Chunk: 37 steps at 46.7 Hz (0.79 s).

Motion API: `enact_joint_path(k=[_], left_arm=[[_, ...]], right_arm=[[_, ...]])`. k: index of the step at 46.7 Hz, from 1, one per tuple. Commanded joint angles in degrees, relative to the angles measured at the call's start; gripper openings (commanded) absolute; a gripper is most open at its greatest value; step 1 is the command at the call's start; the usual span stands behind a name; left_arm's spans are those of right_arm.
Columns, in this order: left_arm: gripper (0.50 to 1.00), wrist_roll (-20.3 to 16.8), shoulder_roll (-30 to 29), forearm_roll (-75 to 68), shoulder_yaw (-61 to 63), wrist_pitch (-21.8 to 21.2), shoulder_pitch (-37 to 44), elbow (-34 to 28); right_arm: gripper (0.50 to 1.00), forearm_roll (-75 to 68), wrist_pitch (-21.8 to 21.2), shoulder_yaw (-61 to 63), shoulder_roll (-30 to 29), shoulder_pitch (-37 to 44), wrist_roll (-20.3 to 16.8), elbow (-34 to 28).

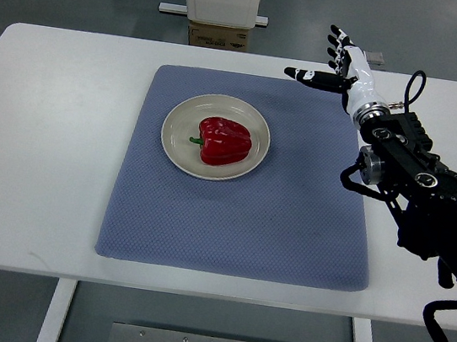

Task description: Place red pepper on plate with right hand

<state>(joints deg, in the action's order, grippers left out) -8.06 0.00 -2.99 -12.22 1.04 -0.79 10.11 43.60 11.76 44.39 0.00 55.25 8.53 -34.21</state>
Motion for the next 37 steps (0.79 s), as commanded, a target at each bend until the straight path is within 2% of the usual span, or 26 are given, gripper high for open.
enact_joint_path(k=[1, 11, 18, 31, 37], left_arm=[[1.000, -0.02, 0.00, 0.00, 0.00, 0.01, 0.00, 0.00], [1.000, 0.07, 0.00, 0.00, 0.00, 0.01, 0.00, 0.00], [1.000, -0.02, 0.00, 0.00, 0.00, 0.01, 0.00, 0.00], [1.000, 0.06, 0.00, 0.00, 0.00, 0.01, 0.00, 0.00], [1.000, -0.02, 0.00, 0.00, 0.00, 0.01, 0.00, 0.00]], right_arm=[[0.991, 0.00, 1.07, 3.68, 0.00, -0.49, -1.49, 0.02], [0.995, 0.00, 1.25, 12.82, 0.00, -0.84, -5.01, 0.02], [1.000, -0.53, 1.33, 18.89, 0.00, -2.24, -4.66, -0.15], [1.000, -0.70, 1.33, 23.37, 0.00, -4.09, -2.29, -0.50], [1.000, -0.79, 1.33, 24.16, 0.00, -4.18, -2.29, -0.42]])
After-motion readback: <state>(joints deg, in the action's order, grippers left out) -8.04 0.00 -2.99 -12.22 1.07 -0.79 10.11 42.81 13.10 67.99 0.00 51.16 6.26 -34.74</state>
